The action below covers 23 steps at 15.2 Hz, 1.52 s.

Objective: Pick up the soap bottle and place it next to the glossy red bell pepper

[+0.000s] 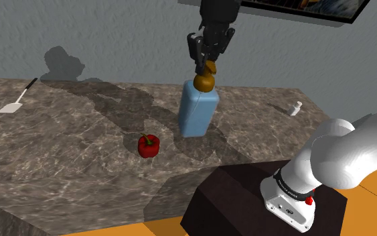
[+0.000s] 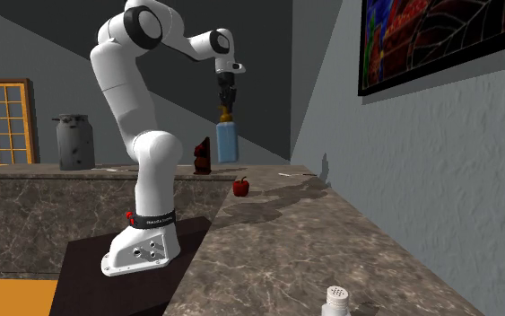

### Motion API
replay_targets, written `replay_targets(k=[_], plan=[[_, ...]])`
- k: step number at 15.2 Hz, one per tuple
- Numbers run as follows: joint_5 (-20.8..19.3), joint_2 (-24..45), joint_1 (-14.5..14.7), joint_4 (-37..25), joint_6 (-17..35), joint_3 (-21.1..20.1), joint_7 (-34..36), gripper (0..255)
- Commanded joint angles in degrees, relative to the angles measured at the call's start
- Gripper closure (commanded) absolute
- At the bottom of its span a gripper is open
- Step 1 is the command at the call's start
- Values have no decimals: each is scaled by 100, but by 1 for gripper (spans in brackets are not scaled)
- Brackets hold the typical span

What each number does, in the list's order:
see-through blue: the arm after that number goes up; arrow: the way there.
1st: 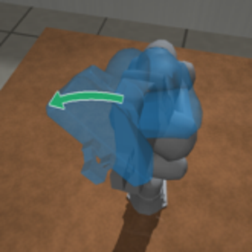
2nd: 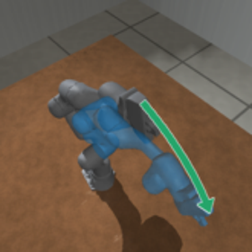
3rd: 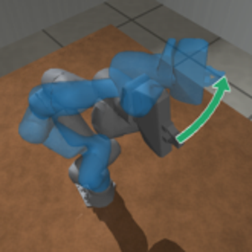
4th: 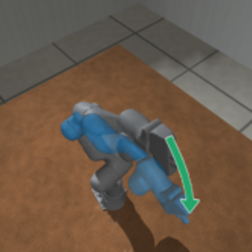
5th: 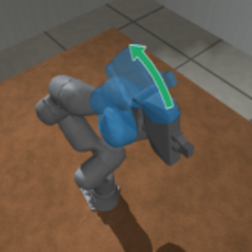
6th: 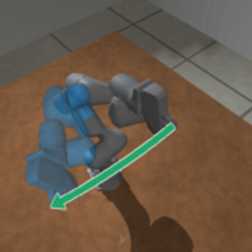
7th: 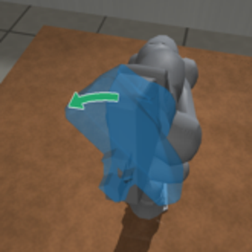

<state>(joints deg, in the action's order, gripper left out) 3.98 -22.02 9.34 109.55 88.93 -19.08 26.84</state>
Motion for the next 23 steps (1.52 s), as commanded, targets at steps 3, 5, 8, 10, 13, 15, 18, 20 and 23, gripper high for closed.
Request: replay_targets(k=[3, 5, 8, 10, 13, 15, 18, 20, 23], plan=[[29, -84, 19, 377, 301, -10, -3, 255], [41, -116, 27, 560, 453, -16, -5, 255], [59, -154, 39, 824, 681, -28, -7, 255], [69, -173, 46, 995, 833, -37, -6, 255], [84, -192, 57, 1241, 1061, -53, -4, 255], [93, -198, 63, 1400, 1214, -65, -2, 255], [105, -197, 72, 1629, 1444, -85, 4, 255], [112, -190, 78, 1777, 1598, -99, 9, 255], [121, -170, 85, 1990, 1832, -123, 18, 255]])
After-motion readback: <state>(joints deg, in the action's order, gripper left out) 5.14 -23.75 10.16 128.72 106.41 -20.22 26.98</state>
